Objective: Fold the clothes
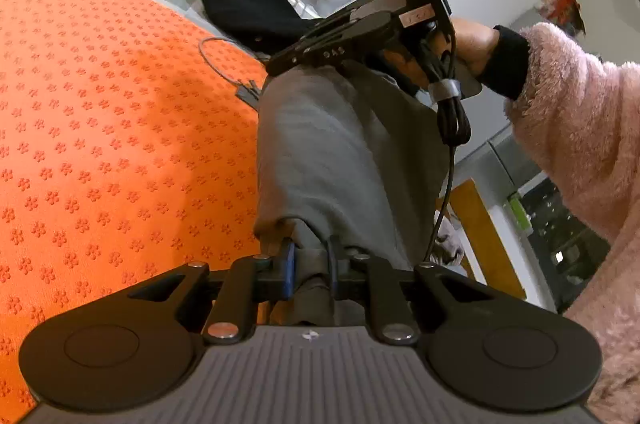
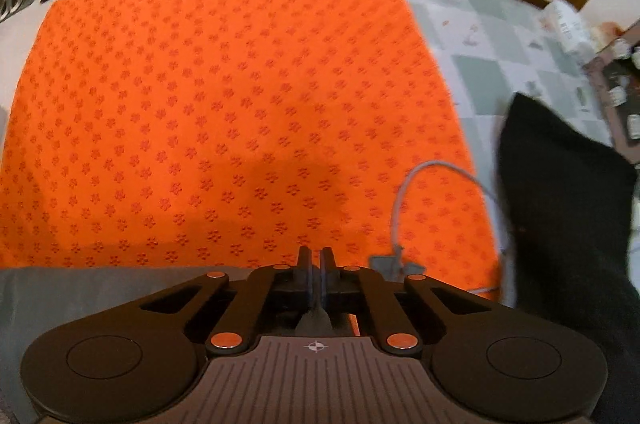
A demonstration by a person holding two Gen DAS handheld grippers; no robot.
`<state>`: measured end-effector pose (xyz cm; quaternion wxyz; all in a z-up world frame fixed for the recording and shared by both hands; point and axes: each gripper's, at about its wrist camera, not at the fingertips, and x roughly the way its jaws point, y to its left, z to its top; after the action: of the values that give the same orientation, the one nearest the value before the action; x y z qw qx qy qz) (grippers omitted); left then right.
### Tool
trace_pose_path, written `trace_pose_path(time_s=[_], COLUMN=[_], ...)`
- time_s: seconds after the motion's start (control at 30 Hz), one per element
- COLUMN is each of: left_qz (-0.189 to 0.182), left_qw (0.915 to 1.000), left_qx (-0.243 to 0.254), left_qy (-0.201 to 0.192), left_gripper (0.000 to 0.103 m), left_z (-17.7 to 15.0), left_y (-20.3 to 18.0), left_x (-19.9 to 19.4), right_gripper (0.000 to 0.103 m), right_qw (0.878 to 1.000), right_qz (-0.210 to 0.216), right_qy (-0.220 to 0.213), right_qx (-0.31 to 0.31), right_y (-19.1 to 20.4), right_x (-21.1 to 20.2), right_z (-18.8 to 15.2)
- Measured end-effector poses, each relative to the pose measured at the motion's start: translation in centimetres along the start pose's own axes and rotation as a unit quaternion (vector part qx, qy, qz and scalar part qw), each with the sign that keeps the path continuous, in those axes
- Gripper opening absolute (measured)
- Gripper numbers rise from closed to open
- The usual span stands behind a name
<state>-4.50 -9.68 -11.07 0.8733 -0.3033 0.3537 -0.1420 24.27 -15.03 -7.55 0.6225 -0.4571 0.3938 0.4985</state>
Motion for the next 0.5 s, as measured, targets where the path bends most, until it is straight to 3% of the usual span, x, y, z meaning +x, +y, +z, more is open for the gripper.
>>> trace_pose_path(time_s=[0.2, 0.27, 0.33, 0.5], left_qz=[0.008, 0.013, 0.022, 0.033], left_qw=[0.9999, 0.9997, 0.9994, 0.999], left_qx=[0.011, 0.009, 0.009, -0.007], left_qy=[0.01, 0.017, 0.026, 0.028], left_gripper=[0.016, 0.016, 0.016, 0.016], left_z=[-0.9, -1.2, -1.7, -1.8], left_y=[-0.2, 0.0, 0.3, 0.8], left_x=[0.5, 0.7, 1.0, 1.3], right_gripper=[0.004, 0.003, 0.002, 0.002], right_qw=[0.999, 0.997, 0.994, 0.985], right_qz=[-0.034, -0.028, -0.056, -0.038], right_qy=[-0.02, -0.017, -0.011, -0.037], right_qx=[0.032, 0.072, 0.094, 0.165], right_y=[-0.7, -2.0, -3.0, -5.7], right_x=[-0.1, 0.7, 1.7, 1.3], right_z=[-1.2, -1.7, -2.7, -4.4])
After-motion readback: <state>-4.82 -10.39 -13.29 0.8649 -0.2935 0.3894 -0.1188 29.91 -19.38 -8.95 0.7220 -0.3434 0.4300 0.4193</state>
